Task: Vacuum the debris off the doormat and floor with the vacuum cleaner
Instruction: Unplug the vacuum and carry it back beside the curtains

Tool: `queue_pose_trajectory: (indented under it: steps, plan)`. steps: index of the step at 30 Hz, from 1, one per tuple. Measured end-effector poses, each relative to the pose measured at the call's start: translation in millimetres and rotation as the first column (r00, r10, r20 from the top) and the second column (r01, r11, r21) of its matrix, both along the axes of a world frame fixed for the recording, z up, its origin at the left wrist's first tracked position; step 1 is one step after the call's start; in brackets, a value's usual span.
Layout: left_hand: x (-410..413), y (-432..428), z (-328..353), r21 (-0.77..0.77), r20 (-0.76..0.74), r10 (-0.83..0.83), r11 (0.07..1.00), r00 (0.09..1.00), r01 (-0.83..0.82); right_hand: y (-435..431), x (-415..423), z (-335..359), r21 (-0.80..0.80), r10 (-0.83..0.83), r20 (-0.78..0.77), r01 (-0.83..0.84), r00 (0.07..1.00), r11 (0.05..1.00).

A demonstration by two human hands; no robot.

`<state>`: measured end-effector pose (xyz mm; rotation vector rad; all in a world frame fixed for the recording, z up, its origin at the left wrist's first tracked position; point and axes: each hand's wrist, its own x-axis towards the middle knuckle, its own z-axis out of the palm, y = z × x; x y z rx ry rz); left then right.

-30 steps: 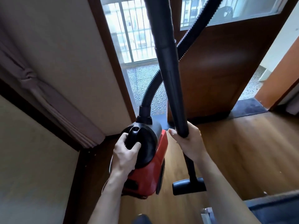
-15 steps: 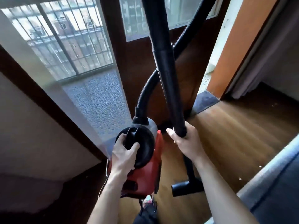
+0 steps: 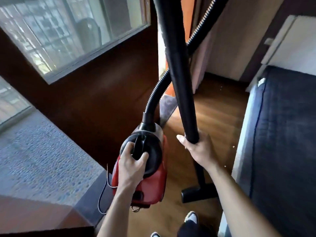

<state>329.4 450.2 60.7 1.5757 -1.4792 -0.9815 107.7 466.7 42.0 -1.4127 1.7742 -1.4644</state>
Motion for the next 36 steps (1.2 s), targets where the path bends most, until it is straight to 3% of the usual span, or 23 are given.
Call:
queue_pose_trajectory:
  steps: [8, 17, 22, 36]
  plan:
    - [-98, -72, -15, 0.033, -0.019, -0.158, 0.987, 0.987, 0.159, -34, -94, -11, 0.014, -0.169, -0.007, 0.169, 0.986, 0.985]
    - [-262, -152, -16, 0.123, -0.074, -0.233, 0.963, 0.970, 0.241, -88, -247, -19, 0.023, -0.228, -0.004, 0.228, 0.974, 0.973]
    - [-349, -187, -3, 0.098, -0.097, -0.272, 0.955, 0.957, 0.281, -120, -337, -13, 0.013, -0.223, 0.027, 0.223, 0.974, 0.975]
    - [-488, -306, -5, 0.073, -0.082, -0.404, 0.909, 0.911, 0.410, -216, -469, -17, 0.001, -0.317, 0.025, 0.317, 0.948, 0.948]
